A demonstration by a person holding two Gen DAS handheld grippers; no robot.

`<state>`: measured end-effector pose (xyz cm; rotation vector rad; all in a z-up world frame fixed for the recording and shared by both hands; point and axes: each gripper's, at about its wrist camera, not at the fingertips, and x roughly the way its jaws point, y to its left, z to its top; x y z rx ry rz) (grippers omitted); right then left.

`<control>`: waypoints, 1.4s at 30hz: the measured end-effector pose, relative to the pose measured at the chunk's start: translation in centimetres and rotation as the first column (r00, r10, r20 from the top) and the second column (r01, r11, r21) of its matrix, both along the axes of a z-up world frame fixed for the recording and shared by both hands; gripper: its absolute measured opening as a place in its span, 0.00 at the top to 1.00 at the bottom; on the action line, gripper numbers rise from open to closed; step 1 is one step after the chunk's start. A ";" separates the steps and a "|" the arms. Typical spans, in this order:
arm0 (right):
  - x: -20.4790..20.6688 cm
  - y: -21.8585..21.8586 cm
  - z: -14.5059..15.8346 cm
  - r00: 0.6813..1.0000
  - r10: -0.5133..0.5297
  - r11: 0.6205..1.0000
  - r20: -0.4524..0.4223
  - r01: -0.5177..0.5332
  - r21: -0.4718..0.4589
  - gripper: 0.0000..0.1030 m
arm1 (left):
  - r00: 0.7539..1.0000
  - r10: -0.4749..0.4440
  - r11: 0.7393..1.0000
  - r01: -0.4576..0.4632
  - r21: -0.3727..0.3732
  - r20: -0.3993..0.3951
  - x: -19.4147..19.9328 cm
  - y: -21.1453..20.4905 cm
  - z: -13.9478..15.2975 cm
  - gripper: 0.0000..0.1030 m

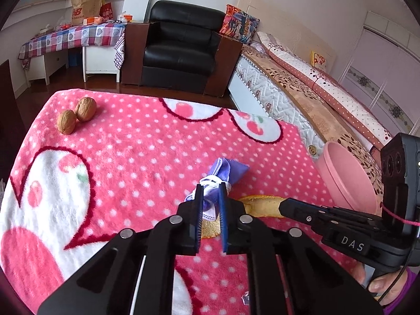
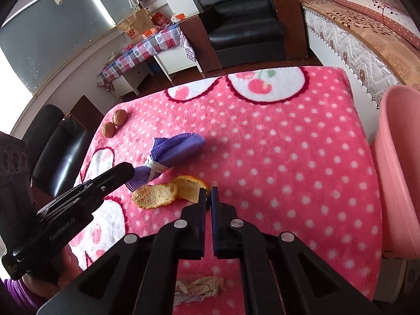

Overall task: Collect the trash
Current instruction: 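Carry the purple item and bread crust over the pink bucket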

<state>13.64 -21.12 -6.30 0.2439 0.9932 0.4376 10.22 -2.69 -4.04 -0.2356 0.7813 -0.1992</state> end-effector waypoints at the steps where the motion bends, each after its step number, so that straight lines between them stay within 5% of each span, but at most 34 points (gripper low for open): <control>1: -0.4 -0.3 0.4 1.000 -0.009 1.000 0.009 0.009 0.008 0.97 | 1.000 -0.002 1.000 0.002 -0.005 0.012 -0.4 0.1 0.4 0.90; 13: -5.5 -5.8 5.5 0.980 -0.148 0.988 0.134 0.142 0.053 0.97 | 0.988 -0.086 0.995 0.091 -0.040 0.131 -3.7 -2.7 5.9 0.90; 22: -8.3 -15.2 8.4 0.906 -0.367 0.930 0.210 0.363 0.058 0.97 | 0.954 -0.246 0.966 0.256 -0.040 0.172 -3.3 -10.6 8.4 0.90; 30: -9.0 -22.7 7.4 0.829 -0.520 0.850 0.207 0.526 0.033 0.97 | 0.910 -0.384 0.920 0.391 -0.020 0.157 -1.4 -19.5 7.9 0.90; 42: -6.7 -25.3 4.1 0.826 -0.536 0.837 0.172 0.547 -0.023 0.97 | 0.909 -0.411 0.911 0.412 0.002 0.074 1.1 -25.0 4.3 0.90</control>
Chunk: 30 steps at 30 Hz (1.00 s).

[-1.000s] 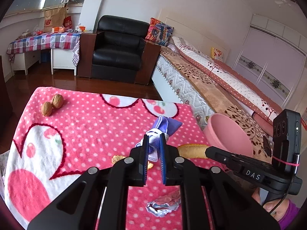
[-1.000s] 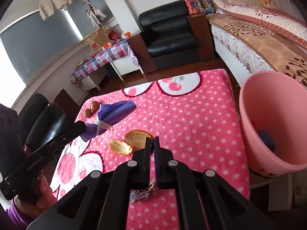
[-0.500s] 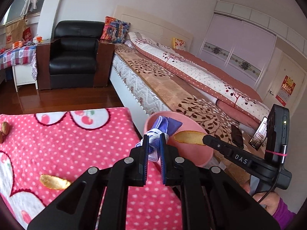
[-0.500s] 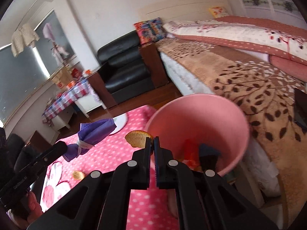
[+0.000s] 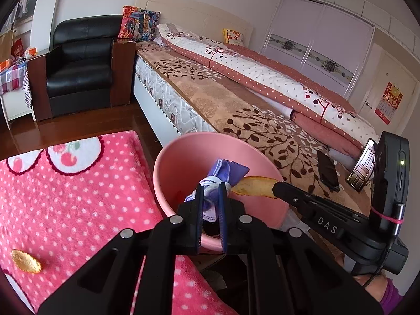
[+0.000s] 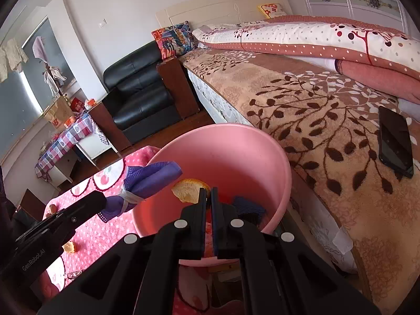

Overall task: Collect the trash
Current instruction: 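Carry the purple item and bread crust over the pink bucket, then open both tools to drop the items into the pink bucket, then move both open tools back over the table toward the foil and crust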

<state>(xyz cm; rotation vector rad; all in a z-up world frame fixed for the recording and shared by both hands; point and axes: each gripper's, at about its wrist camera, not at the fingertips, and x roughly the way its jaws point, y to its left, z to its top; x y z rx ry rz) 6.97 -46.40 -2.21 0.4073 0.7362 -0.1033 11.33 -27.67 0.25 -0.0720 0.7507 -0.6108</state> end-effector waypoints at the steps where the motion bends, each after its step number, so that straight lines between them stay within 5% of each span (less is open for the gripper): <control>1: 0.2 -0.1 -0.2 1.000 0.000 1.000 -0.003 0.000 0.000 0.97 | 1.000 0.002 1.000 -0.002 0.002 -0.003 0.1 0.0 -0.1 0.90; 7: 0.8 0.1 -0.8 1.000 0.003 1.000 -0.016 -0.003 -0.009 0.94 | 1.000 0.006 1.000 -0.006 -0.004 -0.020 0.8 0.2 -0.7 0.90; 12: 0.7 0.2 -0.5 1.000 0.013 1.000 0.003 -0.013 -0.014 0.73 | 1.000 -0.010 1.000 0.010 -0.012 -0.009 0.7 0.1 -0.5 0.87; 30: -3.2 5.2 2.8 0.993 0.084 0.995 0.086 -0.079 -0.054 0.53 | 0.998 0.031 0.999 -0.029 -0.037 0.054 -2.4 4.2 2.4 0.87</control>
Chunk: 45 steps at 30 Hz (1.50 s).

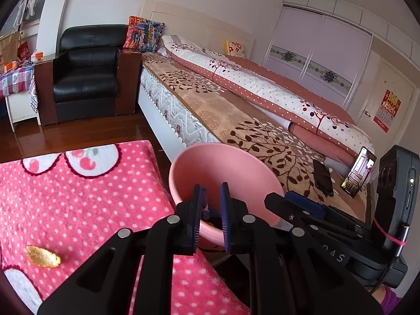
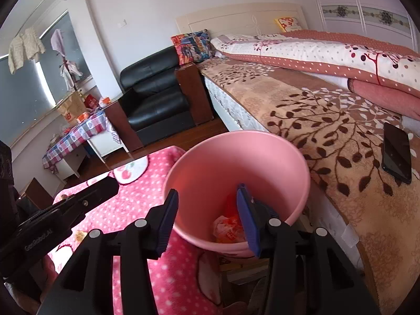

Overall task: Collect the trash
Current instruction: 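Move both open tools back over the table toward the foil and crust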

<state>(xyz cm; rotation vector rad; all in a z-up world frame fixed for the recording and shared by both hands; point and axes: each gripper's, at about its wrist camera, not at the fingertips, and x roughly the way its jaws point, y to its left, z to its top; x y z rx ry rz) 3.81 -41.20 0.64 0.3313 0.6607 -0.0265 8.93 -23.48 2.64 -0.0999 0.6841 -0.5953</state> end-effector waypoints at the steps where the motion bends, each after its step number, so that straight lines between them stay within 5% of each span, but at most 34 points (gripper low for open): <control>1: -0.2 0.4 0.2 1.000 0.007 1.000 0.005 -0.007 -0.002 0.53 | 1.000 0.009 1.000 -0.009 0.004 0.005 -0.2 0.4 0.2 0.87; 12: -2.3 5.4 1.0 0.996 0.092 0.996 0.022 -0.092 -0.019 0.49 | 0.993 0.121 0.993 -0.121 0.014 0.012 -1.5 5.6 0.8 0.87; 27: -0.9 11.6 -2.0 0.954 0.296 0.955 -0.050 -0.294 0.047 0.49 | 0.957 0.288 0.957 -0.289 0.035 0.019 -2.1 15.6 0.2 0.87; 37: 0.1 16.0 -3.7 0.895 0.433 0.902 -0.106 -0.430 0.051 0.49 | 0.915 0.399 0.917 -0.397 0.034 -0.068 -1.4 21.5 -2.4 0.87; 45: 1.9 18.3 -5.7 0.860 0.482 0.876 -0.168 -0.474 0.087 0.48 | 0.908 0.389 0.921 -0.383 0.069 -0.154 -0.6 22.4 -5.5 0.87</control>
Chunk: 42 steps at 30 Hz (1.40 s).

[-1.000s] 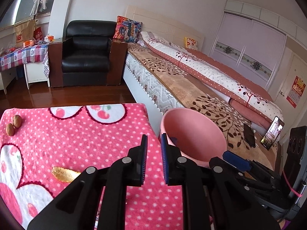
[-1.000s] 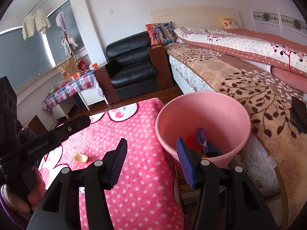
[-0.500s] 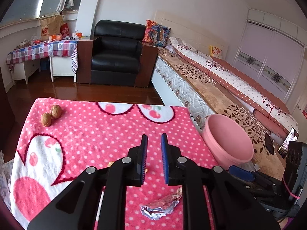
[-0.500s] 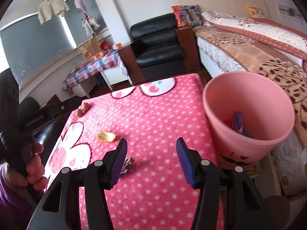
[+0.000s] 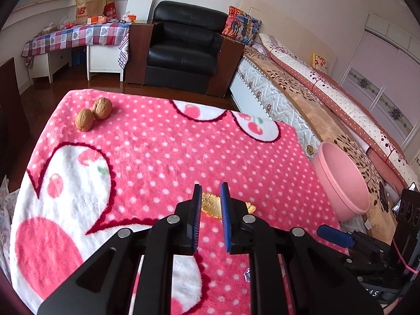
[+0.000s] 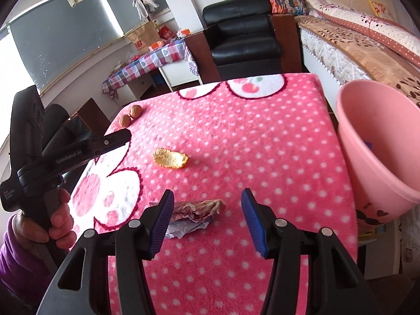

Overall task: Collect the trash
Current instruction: 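Move both open tools back over the table toward the foil and crust, then grasp the yellow bread crust with the left tool while the right tool grasps the crumpled foil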

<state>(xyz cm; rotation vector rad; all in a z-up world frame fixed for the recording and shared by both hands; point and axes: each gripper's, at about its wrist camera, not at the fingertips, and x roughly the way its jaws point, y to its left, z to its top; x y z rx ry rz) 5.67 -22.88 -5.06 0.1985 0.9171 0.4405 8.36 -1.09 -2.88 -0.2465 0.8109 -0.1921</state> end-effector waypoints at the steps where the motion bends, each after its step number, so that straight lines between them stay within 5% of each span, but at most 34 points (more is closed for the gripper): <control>1: 0.2 0.2 -0.3 1.000 0.006 1.000 -0.006 -0.006 -0.002 0.48 | 1.000 -0.004 1.000 0.004 -0.006 -0.012 0.1 0.0 -0.4 0.87; 20: 1.0 2.0 -2.4 0.995 0.075 0.997 -0.071 -0.074 0.023 0.48 | 0.986 0.038 0.999 -0.042 -0.025 -0.161 2.4 -0.2 -4.3 0.87; 24: 1.0 2.0 -2.4 0.995 0.078 0.997 -0.068 -0.076 0.027 0.48 | 0.985 0.028 0.998 -0.036 -0.044 -0.169 2.8 -0.5 -4.7 0.71; 31: 0.8 1.9 -2.5 0.995 0.083 0.996 -0.061 -0.080 0.040 0.48 | 0.991 0.027 0.999 -0.029 -0.015 -0.130 2.8 -1.5 -4.5 0.70; 34: 0.8 1.7 -2.4 0.995 0.082 0.995 -0.058 -0.078 0.059 0.48 | 0.995 0.025 1.000 -0.025 -0.002 -0.101 2.7 -1.8 -4.1 0.90; 42: 1.4 1.2 -2.1 0.996 0.064 0.994 -0.061 -0.058 0.097 0.47 | 0.999 0.007 1.000 -0.007 -0.008 -0.034 1.9 -2.0 -2.7 0.98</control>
